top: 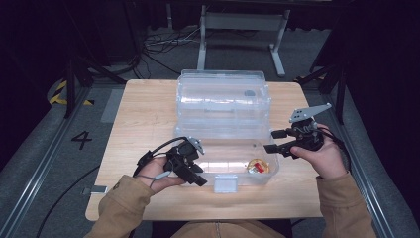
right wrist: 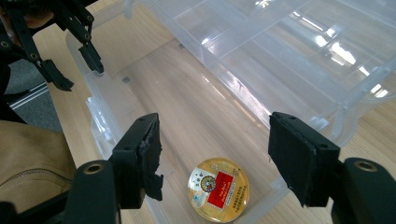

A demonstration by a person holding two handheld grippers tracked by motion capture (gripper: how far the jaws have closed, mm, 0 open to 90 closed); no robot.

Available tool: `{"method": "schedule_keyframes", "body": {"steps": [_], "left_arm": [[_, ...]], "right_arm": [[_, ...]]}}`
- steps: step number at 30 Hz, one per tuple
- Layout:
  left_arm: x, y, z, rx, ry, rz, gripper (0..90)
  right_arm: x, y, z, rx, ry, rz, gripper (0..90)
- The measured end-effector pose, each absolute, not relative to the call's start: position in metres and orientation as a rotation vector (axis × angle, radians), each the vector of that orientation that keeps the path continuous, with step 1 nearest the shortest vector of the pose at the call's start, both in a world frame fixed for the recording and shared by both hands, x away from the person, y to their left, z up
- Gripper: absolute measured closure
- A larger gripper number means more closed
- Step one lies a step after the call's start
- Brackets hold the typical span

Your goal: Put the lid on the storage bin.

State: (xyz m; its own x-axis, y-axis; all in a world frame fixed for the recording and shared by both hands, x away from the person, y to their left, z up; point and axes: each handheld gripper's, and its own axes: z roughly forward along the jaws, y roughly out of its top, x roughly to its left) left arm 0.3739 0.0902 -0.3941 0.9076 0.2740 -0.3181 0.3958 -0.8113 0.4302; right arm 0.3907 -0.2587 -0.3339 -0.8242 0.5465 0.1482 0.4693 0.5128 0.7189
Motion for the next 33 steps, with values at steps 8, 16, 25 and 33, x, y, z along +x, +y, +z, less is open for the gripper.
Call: {"method": "schedule_keyframes", "body": {"steps": [8, 16, 25, 33], "left_arm": [[0.372, 0.085, -0.399, 2.636, 0.486, -0.203, 74.7], [0.368, 0.085, -0.399, 2.646, 0.444, -0.145, 77.1], [0.366, 0.085, -0.4, 2.65, 0.427, -0.112, 77.8], [0.365, 0.085, -0.4, 2.649, 0.427, -0.108, 78.0]], "right_arm": [[0.392, -0.258, -0.334, 0.921, 2.612, 1.267, 34.6], [0.396, -0.263, -0.329, 0.963, 2.534, 1.339, 43.6], [0.409, -0.263, -0.317, 0.898, 2.435, 1.337, 49.5], [0.428, -0.253, -0.303, 0.877, 2.417, 1.318, 49.8]]}}
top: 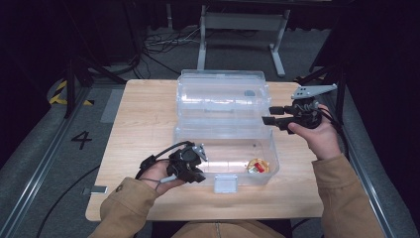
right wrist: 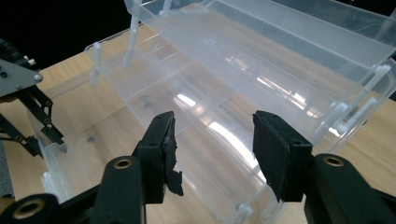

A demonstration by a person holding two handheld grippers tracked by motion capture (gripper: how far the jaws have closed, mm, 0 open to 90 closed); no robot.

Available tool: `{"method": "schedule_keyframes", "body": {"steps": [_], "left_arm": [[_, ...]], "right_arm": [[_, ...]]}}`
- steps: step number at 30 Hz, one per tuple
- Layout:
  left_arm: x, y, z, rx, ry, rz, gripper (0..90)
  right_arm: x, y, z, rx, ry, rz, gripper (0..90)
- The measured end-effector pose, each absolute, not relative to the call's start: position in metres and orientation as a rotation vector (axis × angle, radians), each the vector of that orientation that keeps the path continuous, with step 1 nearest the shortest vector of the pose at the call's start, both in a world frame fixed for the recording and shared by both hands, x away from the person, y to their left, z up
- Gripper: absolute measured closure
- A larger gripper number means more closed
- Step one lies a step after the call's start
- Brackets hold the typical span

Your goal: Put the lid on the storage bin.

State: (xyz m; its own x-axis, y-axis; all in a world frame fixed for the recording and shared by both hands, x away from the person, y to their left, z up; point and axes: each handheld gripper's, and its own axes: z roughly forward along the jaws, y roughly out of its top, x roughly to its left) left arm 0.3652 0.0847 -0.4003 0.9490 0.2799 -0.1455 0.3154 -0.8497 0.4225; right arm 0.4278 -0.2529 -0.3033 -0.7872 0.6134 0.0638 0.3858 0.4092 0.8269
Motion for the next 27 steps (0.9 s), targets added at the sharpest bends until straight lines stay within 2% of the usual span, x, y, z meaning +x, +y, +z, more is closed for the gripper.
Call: {"method": "schedule_keyframes", "body": {"steps": [9, 11, 12, 15, 27], "left_arm": [[0.366, 0.085, -0.401, 2.645, 0.421, -0.117, 77.9], [0.37, 0.087, -0.406, 2.625, 0.433, -0.166, 76.0], [0.375, 0.083, -0.417, 2.666, 0.437, -0.198, 74.0], [0.367, 0.071, -0.421, 2.772, 0.436, -0.062, 79.2], [0.367, 0.073, -0.42, 2.761, 0.413, -0.078, 80.8]], "right_arm": [[0.458, -0.235, -0.298, 0.832, 2.44, 1.315, 52.8], [0.464, -0.231, -0.299, 0.82, 2.439, 1.297, 53.4], [0.466, -0.229, -0.299, 0.821, 2.437, 1.292, 53.4], [0.474, -0.224, -0.302, 0.837, 2.445, 1.271, 53.6], [0.488, -0.211, -0.312, 0.857, 2.51, 1.213, 58.3]]}}
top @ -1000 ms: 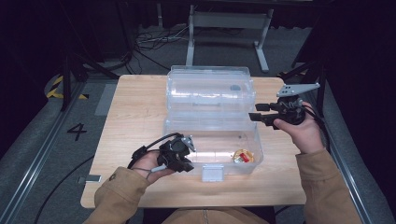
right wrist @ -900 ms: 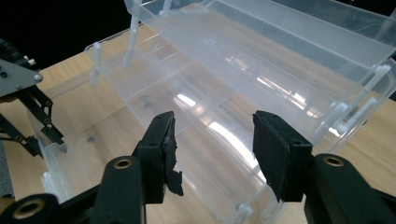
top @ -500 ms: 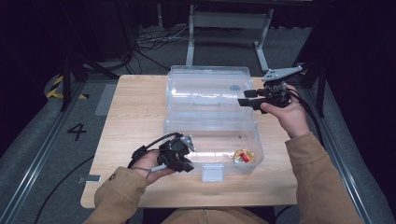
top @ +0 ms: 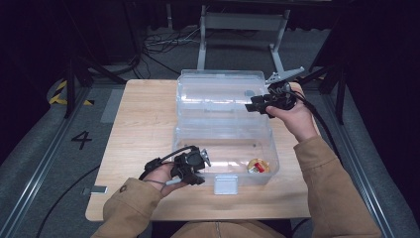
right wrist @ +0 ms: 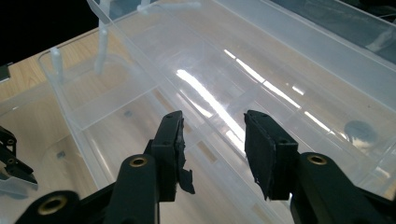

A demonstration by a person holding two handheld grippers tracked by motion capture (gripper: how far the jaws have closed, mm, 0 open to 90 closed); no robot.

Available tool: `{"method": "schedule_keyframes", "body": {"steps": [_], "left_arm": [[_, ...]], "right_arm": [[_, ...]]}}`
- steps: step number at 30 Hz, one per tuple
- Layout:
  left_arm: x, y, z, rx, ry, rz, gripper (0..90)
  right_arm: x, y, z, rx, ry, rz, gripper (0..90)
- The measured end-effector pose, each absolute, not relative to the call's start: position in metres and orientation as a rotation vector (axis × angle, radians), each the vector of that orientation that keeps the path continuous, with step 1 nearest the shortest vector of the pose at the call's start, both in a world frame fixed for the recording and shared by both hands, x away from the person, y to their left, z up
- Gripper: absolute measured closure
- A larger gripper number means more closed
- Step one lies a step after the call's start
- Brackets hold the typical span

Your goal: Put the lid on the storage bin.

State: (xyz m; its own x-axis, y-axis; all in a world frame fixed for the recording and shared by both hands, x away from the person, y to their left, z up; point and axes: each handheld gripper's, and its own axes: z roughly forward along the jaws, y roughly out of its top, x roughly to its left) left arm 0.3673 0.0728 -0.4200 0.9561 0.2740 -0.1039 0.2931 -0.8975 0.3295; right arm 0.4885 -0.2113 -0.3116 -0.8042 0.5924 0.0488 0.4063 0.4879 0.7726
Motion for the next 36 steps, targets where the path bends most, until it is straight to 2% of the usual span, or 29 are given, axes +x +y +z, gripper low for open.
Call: {"method": "schedule_keyframes", "body": {"steps": [14, 36], "left_arm": [[0.368, 0.073, -0.42, 2.751, 0.421, -0.09, 80.8], [0.368, 0.074, -0.42, 2.748, 0.427, -0.1, 80.4]], "right_arm": [[0.495, -0.202, -0.314, 0.821, 2.605, 1.145, 69.3], [0.471, -0.209, -0.307, 0.812, 2.638, 1.205, 75.3]]}}
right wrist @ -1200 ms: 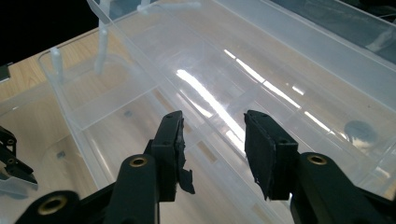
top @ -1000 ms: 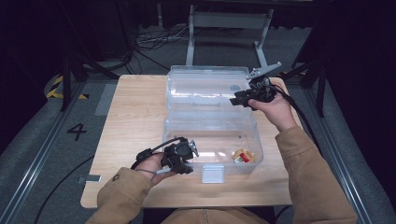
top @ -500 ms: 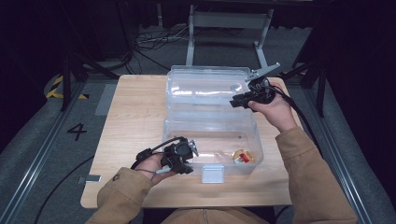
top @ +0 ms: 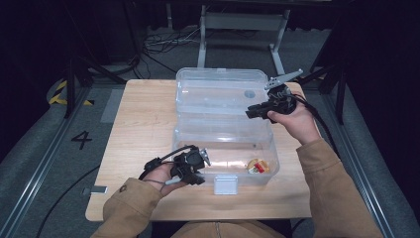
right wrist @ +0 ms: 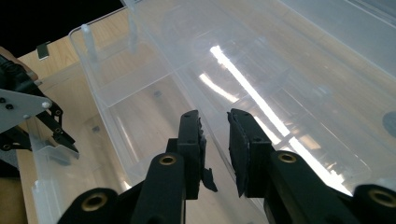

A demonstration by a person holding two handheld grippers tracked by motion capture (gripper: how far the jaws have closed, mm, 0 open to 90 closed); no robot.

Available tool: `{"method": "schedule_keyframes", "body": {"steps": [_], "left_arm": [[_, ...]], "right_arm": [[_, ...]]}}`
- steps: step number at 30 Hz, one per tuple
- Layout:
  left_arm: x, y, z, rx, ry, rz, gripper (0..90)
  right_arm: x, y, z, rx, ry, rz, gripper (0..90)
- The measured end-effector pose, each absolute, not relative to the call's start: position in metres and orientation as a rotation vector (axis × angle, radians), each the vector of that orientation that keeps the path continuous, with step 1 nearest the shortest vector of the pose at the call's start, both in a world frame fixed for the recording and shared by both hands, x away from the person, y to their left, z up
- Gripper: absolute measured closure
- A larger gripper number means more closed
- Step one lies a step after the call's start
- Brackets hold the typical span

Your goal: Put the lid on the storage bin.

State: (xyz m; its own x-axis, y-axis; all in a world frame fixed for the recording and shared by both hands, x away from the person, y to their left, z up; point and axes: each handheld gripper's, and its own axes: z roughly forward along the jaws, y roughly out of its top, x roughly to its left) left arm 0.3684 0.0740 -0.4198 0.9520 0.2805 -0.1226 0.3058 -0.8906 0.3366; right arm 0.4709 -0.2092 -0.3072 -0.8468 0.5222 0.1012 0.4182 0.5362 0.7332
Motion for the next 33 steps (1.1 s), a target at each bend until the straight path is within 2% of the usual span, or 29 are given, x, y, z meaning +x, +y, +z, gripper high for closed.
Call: {"method": "schedule_keyframes", "body": {"steps": [33], "left_arm": [[0.368, 0.074, -0.42, 2.744, 0.43, -0.102, 80.2]], "right_arm": [[0.441, -0.214, -0.305, 0.736, 2.674, 1.202, 78.3]]}}
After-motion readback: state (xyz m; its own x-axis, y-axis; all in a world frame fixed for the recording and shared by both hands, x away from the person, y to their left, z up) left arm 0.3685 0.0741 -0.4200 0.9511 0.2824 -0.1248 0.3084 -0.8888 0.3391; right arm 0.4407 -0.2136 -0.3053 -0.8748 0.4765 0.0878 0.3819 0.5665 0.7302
